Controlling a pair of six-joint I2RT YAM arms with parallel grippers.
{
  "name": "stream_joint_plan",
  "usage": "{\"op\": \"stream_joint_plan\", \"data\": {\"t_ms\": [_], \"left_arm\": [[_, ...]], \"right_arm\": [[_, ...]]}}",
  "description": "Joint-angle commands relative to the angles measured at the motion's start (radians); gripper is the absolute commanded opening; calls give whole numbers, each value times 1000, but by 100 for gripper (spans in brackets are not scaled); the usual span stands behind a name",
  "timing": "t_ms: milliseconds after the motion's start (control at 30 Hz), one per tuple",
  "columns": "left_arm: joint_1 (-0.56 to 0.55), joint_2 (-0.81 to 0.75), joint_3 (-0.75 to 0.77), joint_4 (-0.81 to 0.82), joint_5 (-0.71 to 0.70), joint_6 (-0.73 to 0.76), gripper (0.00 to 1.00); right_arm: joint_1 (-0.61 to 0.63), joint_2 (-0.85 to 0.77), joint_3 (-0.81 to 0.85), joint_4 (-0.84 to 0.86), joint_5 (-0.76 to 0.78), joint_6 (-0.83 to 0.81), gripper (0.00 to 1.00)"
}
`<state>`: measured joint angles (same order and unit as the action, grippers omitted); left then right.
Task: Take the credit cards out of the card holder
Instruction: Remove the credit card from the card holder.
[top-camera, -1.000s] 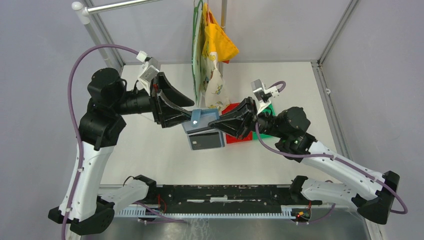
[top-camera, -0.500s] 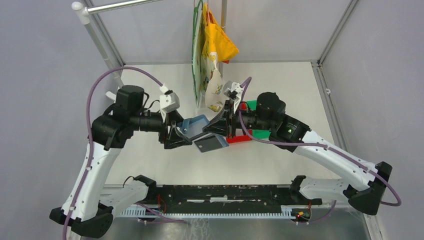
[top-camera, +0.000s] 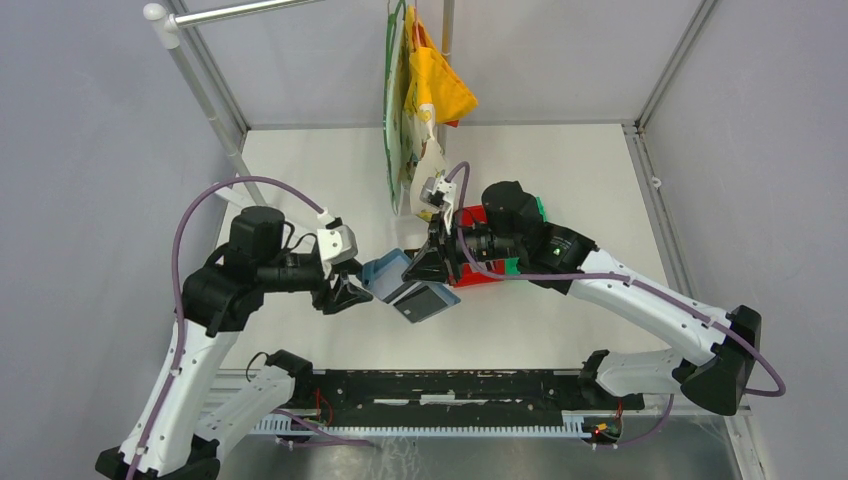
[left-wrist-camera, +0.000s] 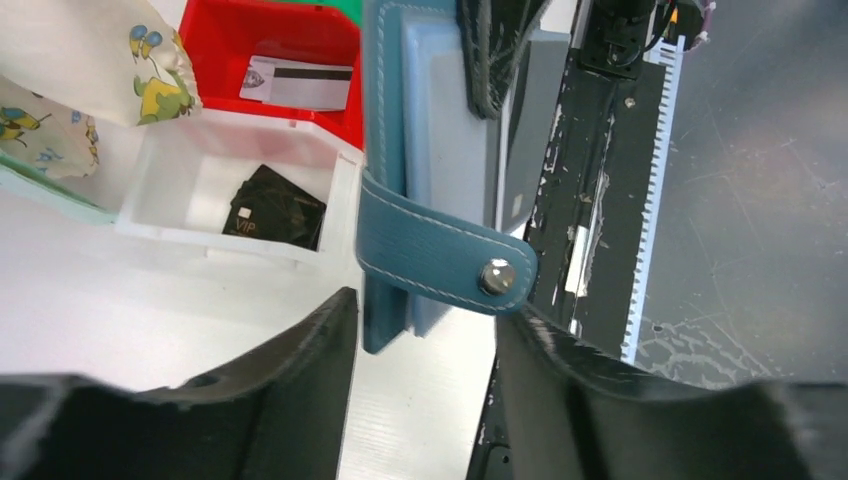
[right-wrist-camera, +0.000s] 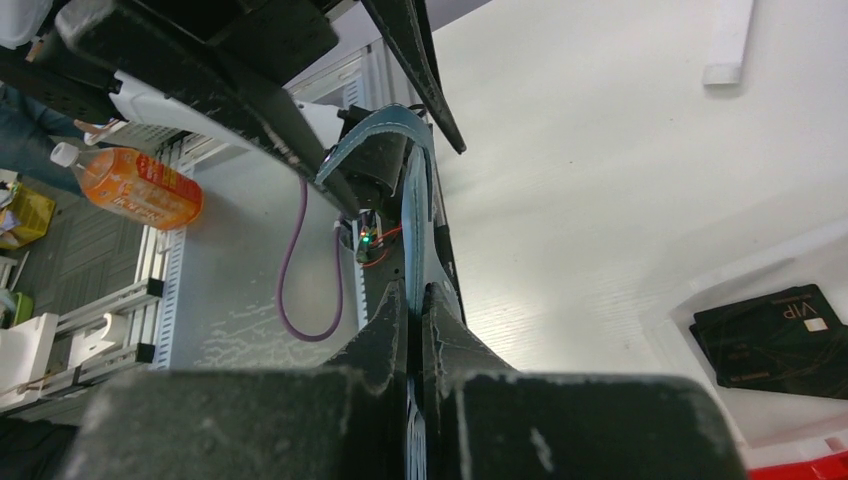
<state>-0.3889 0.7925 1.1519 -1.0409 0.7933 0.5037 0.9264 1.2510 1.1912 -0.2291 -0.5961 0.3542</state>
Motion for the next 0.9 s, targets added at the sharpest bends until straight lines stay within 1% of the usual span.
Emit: {"op": "stream_joint_plan", "data": {"t_ms": [0,133,267,367,433,467,567,767,833,867], "left_arm": [[-4,14,-10,104,61,-99,53],[-4,35,3,134,115,-188,44],[-4,71,29,167,206,-296,42],[-4,99,47,185,302,-383,41],[-3,118,55,190,356,-424,37],[-4,125,59,193,375,-440,33],[-3,135,71,181,417,-452,25],[-1,141,97,182,443,-477,11],[-1,145,97,216,457,-513,10],[-2,147,97,231,463,-537,11]], "right_arm": [[-3,-9,51,92,-85,14,0],[-4,-16,40,110,-114,10,0],[-3,-16,31,130,-138,12,0],[-2,-21,20,144,-148,14,0],[-2,-28,12,151,-148,12,0],[-3,-31,10,151,-148,10,0],[-3,-40,8,139,-141,-4,0],[-3,-52,-5,159,-154,1,0],[-3,-47,-6,175,-164,12,0],[-3,-44,-6,186,-170,19,0]]}}
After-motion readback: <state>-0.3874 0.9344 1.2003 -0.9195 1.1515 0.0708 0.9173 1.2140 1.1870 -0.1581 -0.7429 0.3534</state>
